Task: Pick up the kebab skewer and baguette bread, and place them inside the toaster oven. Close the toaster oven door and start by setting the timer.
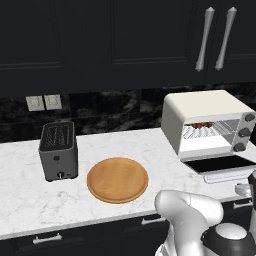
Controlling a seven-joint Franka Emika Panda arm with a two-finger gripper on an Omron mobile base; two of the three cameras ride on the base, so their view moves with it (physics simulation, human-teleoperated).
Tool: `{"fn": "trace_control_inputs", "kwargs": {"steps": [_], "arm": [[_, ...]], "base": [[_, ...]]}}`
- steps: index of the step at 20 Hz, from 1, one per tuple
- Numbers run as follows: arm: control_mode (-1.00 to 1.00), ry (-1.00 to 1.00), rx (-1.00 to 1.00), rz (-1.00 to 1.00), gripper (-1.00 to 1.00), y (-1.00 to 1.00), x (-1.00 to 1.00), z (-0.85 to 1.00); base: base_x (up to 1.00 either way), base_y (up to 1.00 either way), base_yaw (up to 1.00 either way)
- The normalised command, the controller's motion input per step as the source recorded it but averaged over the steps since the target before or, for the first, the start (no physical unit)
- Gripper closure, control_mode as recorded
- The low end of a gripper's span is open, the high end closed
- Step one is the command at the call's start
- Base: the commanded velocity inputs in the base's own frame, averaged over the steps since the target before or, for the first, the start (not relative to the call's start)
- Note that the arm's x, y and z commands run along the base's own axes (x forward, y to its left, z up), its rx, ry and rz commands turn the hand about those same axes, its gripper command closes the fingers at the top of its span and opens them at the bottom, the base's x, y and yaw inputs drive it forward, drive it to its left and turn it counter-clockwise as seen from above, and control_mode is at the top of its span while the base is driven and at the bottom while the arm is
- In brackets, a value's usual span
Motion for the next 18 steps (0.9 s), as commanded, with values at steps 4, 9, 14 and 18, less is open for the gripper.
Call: {"fn": "trace_control_inputs", "kwargs": {"steps": [4, 9, 14, 18], "arm": [[-1.00, -0.01, 0.00, 0.00, -1.00, 0.03, 0.20, 0.12], [-1.00, 0.00, 0.00, 0.00, -1.00, 0.00, 0.11, 0.21], [-1.00, -0.01, 0.00, 0.00, -1.00, 0.02, 0.04, 0.45], [-1.00, -0.01, 0.00, 0.00, -1.00, 0.08, 0.18, 0.52]], "base": [[0.00, 0.00, 0.00], [0.00, 0.00, 0.00], [0.00, 0.00, 0.00], [0.00, 0.00, 0.00]]}}
